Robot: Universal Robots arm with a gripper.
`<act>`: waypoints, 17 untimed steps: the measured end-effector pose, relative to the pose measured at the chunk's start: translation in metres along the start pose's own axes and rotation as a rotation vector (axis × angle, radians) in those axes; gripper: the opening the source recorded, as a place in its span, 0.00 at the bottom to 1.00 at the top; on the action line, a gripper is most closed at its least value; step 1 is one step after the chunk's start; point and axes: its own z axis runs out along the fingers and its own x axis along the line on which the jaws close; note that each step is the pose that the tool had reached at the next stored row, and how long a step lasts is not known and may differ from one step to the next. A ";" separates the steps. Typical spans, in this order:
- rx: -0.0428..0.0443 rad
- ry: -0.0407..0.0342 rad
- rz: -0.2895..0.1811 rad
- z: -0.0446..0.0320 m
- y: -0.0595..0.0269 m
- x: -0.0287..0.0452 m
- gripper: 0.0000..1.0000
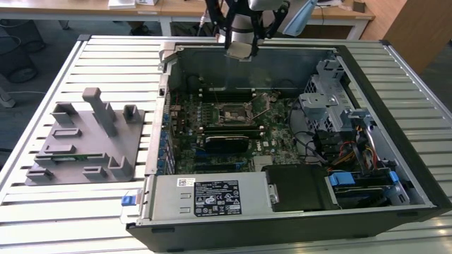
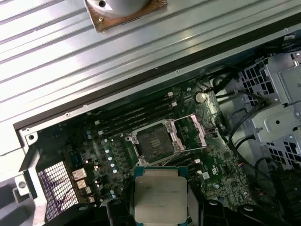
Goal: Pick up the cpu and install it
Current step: 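Place the cpu into insertion slot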
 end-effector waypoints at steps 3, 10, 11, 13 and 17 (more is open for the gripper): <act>-0.0005 -0.0014 0.042 0.0007 0.0001 0.0000 0.54; -0.0012 -0.0042 0.124 0.0020 0.0004 0.0002 0.54; -0.0014 -0.0045 0.135 0.0022 0.0005 0.0002 0.54; -0.0015 -0.0054 0.158 0.0025 0.0007 0.0003 0.54; -0.0021 -0.0075 0.220 0.0033 0.0008 0.0003 0.54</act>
